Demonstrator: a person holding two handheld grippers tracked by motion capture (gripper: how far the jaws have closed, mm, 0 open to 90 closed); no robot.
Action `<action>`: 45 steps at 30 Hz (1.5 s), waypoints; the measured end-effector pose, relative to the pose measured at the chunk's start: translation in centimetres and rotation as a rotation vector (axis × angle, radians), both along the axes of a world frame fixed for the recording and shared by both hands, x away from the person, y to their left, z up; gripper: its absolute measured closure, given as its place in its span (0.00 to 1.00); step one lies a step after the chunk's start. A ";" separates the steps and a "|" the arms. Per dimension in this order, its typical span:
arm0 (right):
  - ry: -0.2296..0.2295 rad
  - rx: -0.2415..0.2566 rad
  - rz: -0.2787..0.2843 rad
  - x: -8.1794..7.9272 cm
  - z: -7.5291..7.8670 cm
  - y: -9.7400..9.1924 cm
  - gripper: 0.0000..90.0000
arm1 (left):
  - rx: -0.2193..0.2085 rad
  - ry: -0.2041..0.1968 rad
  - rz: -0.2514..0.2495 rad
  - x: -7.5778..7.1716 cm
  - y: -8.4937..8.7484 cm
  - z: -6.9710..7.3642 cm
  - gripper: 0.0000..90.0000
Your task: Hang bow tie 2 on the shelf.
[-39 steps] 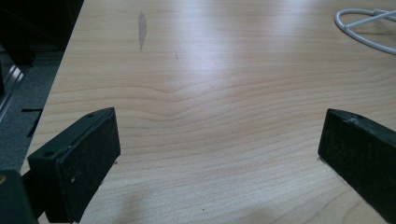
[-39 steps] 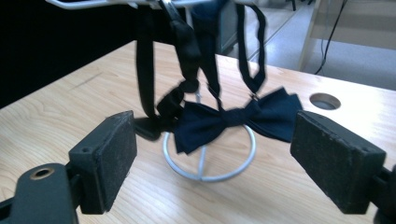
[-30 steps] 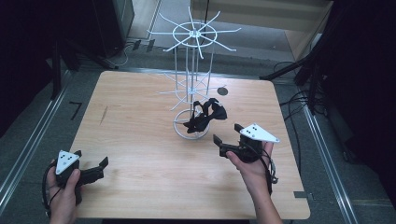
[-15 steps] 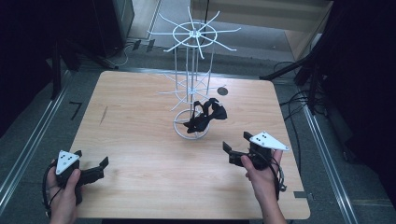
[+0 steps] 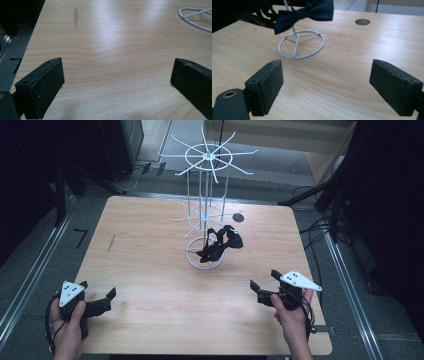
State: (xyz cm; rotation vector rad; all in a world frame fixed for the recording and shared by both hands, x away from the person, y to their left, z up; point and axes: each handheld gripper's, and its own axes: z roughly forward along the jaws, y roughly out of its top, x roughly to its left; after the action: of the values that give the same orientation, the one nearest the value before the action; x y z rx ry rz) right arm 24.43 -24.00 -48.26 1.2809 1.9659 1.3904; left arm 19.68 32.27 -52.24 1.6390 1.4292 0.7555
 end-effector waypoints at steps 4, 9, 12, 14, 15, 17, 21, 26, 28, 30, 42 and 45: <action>0.013 -0.003 -0.018 -0.2 -0.6 -1.0 0.14 | -0.002 -0.001 0.003 0.0 0.0 0.0 0.00; 0.025 0.000 -0.041 -0.7 -1.4 -2.6 0.14 | -0.003 -0.003 0.005 0.0 0.0 0.0 0.00; 0.034 0.004 -0.046 -0.8 -1.9 -3.3 0.14 | -0.002 0.000 0.004 0.0 0.0 0.0 0.00; 0.045 0.004 -0.050 -1.0 -2.4 -4.0 0.14 | -0.002 -0.001 0.003 0.0 0.0 0.0 0.00; 0.047 0.005 -0.053 -1.1 -2.5 -4.2 0.14 | -0.002 -0.001 0.003 0.0 0.0 0.0 0.00; 0.049 0.009 -0.059 -1.3 -2.7 -4.8 0.14 | -0.005 -0.002 0.005 0.0 0.0 0.0 0.00; 0.055 0.012 -0.078 -1.7 -3.2 -5.9 0.14 | -0.005 -0.001 0.004 0.0 0.0 0.0 0.00; 0.070 0.007 -0.098 -2.2 -3.9 -7.2 0.14 | -0.005 -0.001 0.004 0.0 0.0 0.0 0.00; 0.072 0.010 -0.102 -2.4 -4.2 -7.8 0.14 | -0.008 -0.002 0.005 0.0 0.0 0.0 0.00; 0.071 0.011 -0.104 -2.6 -4.4 -8.3 0.14 | -0.009 -0.001 0.005 0.0 0.0 0.0 0.00; 0.107 0.014 -0.144 -3.8 -5.9 -11.4 0.14 | -0.013 0.000 0.005 0.0 0.1 0.0 0.00; 0.113 0.023 -0.159 -4.3 -6.2 -12.2 0.14 | -0.017 0.000 0.007 0.1 0.1 0.0 0.00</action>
State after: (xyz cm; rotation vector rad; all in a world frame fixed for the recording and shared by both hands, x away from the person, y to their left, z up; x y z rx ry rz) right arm 20.15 -36.25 -54.49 1.5210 1.8778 1.2934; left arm 19.74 32.40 -52.25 1.6220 1.4384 0.7450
